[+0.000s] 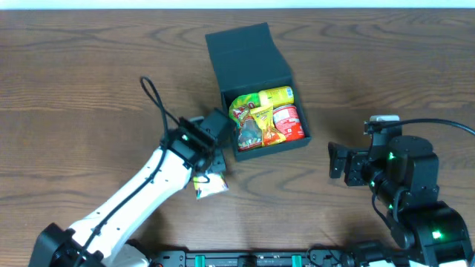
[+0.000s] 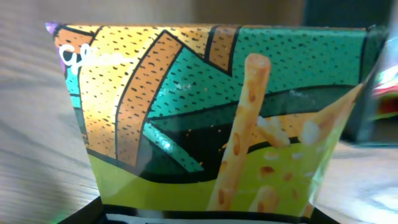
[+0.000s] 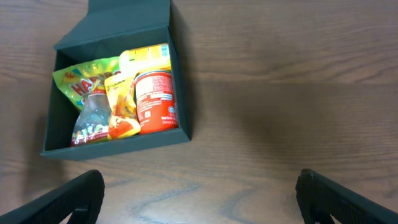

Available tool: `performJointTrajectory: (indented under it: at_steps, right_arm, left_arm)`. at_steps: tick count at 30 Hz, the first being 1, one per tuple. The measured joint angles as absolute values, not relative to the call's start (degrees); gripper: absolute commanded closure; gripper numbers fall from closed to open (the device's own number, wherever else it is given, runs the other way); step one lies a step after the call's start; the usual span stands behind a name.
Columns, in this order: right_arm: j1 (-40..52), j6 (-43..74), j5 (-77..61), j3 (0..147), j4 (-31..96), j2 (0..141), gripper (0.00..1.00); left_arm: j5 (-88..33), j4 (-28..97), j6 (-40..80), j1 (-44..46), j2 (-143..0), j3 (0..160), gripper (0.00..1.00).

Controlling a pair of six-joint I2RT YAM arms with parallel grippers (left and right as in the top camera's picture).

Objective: Pack container
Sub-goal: 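Carry the Pretz pack with the left gripper over the box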

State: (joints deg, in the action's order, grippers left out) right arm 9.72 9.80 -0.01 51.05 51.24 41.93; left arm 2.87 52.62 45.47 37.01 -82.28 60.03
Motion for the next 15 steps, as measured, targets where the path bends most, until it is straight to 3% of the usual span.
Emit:
performJointTrajectory:
  at_steps: [6,15]
  right_arm:
    - [9.72,9.8,-0.01,51.05,51.24,41.93,0.01]
    - [9.72,9.8,-0.01,51.07,51.22,41.93,0.01]
  left_arm:
    - [4.8,56.71,41.5,35.46,-83.35,69.1,0.4]
    - [5.34,61.3,37.17,34.65,-96.42,85.01,0.39]
